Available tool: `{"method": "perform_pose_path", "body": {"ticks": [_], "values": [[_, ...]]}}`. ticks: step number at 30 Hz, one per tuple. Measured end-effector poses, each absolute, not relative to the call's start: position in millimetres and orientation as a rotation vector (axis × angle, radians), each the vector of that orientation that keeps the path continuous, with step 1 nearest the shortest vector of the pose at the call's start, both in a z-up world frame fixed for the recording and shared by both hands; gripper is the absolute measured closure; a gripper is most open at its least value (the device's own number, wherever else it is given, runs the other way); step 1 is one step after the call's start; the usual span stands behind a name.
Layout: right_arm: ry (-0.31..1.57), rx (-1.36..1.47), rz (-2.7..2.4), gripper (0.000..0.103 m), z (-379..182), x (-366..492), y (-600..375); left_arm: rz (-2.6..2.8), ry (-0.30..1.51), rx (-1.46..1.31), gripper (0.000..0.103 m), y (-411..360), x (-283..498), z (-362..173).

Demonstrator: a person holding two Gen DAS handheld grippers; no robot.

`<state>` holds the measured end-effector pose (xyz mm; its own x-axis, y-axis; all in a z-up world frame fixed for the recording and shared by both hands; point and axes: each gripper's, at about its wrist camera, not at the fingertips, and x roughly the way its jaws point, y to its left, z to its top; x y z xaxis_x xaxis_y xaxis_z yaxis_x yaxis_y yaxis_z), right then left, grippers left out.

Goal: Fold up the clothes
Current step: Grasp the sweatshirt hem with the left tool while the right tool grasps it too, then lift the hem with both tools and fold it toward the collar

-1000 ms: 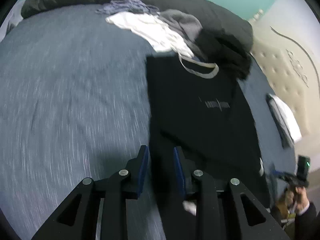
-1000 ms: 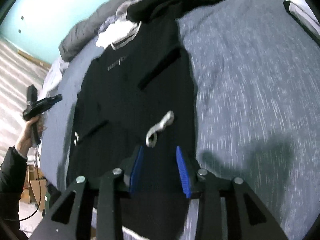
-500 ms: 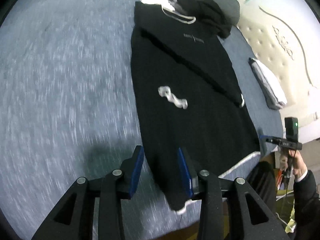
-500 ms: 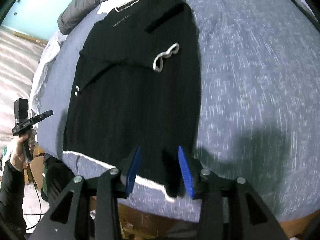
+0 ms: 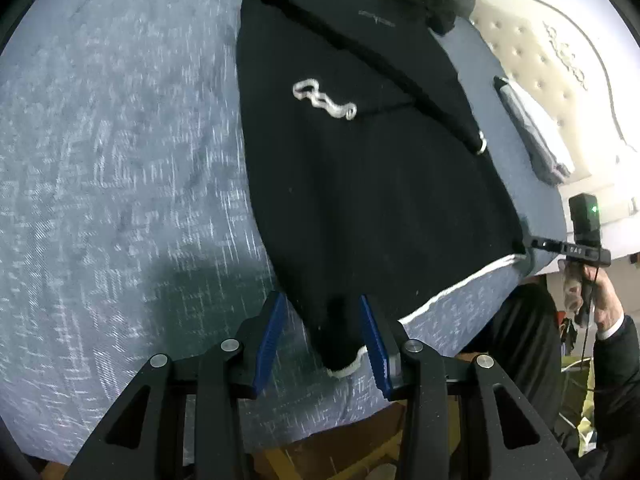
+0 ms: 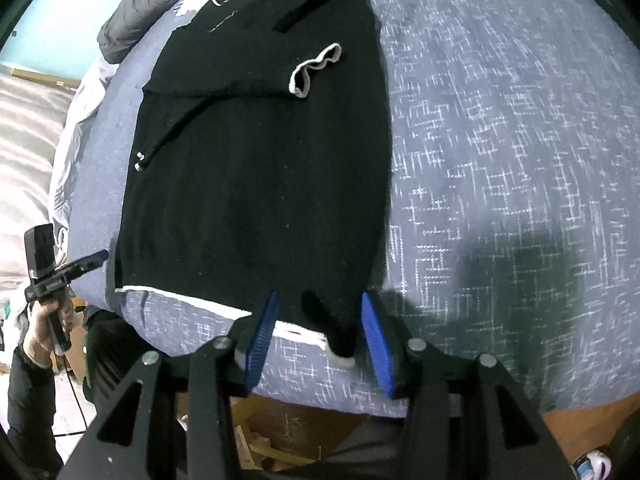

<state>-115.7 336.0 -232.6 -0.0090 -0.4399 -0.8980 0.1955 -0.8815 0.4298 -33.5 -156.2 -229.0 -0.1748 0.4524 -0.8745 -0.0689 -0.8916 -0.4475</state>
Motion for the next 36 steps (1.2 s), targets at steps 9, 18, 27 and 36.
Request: {"method": "perform_pose_path", "body": {"ticks": [9,18,27,36], "values": [[-0.282,1.872,-1.923,0.058,-244,-116,340,2.102,-0.48,-1.792,0.061,-161,-26,-243],[-0.274,1.864,-1.891,0.059,-251,-111,333,2.061,-0.498,-1.812,0.061,-151,-23,-255],[-0.248,1.817,-1.889,0.093,-249,-110,329,2.035,-0.451,-1.789,0.084,-132,-22,-259],[-0.259,1.698,-1.911,0.097,-221,-106,329,2.075,-0.398,-1.7,0.096,-133,-16,-224]]}}
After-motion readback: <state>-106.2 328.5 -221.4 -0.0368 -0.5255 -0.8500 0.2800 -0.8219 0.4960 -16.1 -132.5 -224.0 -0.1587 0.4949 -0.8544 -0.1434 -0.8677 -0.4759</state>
